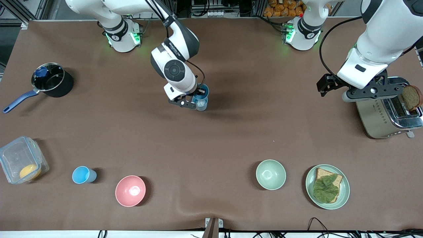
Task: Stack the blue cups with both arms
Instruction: 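Lower the held cup into the placed cup and open the right gripper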
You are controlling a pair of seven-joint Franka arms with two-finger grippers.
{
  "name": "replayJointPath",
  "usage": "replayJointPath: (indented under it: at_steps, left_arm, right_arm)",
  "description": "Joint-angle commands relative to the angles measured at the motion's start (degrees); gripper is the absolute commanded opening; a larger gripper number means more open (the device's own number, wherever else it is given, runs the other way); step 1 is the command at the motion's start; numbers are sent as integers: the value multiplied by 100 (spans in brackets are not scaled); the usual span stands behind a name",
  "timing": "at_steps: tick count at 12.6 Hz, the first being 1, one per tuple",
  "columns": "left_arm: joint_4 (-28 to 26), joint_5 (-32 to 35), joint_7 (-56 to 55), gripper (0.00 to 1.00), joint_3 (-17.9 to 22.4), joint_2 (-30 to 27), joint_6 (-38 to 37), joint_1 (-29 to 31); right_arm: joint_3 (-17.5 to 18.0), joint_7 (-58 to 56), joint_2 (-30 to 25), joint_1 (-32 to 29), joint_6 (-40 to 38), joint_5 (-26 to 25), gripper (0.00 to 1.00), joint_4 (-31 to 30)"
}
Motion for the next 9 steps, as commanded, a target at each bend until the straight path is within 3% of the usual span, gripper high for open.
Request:
replayJointPath:
  at_steps: [1,8,9]
  left_arm:
    - [-22,-32,168,100,-10,-56,-100,51]
    - [-23,-93,283,100,26,-4,-495,165]
    - [-23,-93,283,100,26,-4,-530,218]
  right_arm:
    - [-64,11,-16,41,68,33,0,5]
    - [-72,-7,212,-12,50,-29,0,260]
    - [-81,-7,212,-13,24,-29,21,295]
